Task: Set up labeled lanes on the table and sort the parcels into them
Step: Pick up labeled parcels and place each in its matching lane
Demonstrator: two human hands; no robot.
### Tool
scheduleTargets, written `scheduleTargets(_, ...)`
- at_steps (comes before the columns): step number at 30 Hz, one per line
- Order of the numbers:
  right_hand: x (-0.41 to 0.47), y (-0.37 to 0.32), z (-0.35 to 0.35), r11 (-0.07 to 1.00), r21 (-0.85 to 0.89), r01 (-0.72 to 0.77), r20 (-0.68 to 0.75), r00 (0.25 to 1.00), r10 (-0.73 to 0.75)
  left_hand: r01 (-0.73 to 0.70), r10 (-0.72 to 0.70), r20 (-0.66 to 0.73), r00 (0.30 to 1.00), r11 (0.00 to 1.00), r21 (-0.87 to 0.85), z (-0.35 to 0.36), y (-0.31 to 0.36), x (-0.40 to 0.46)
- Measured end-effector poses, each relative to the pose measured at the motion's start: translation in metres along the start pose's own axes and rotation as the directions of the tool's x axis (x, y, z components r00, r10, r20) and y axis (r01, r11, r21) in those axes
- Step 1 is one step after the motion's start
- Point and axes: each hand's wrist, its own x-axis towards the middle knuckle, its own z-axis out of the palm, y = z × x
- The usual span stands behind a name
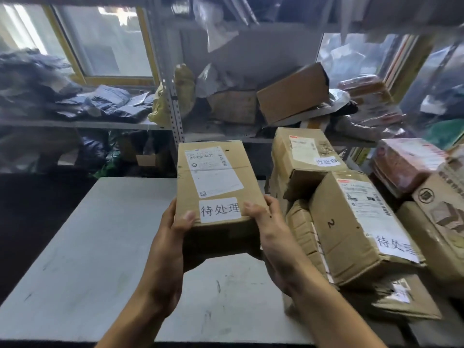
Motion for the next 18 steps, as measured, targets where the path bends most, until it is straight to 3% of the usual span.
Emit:
scheduleTargets(12,-0.030,-0.075,-0.022,0.974,-0.226,-0.011,-0.081,0.997,-0.007,0.098,-0.090,0.103,0.991,0.992,-0.077,0.024,0.036,0.017)
scheduleTargets(18,-0.033,-0.107,-0.045,0.962,-0.274,0.000,-0.126,0.991,-0.036,0.022,-0.009,0.214,0.977,0.998,-0.058,0.058,0.052,0.023)
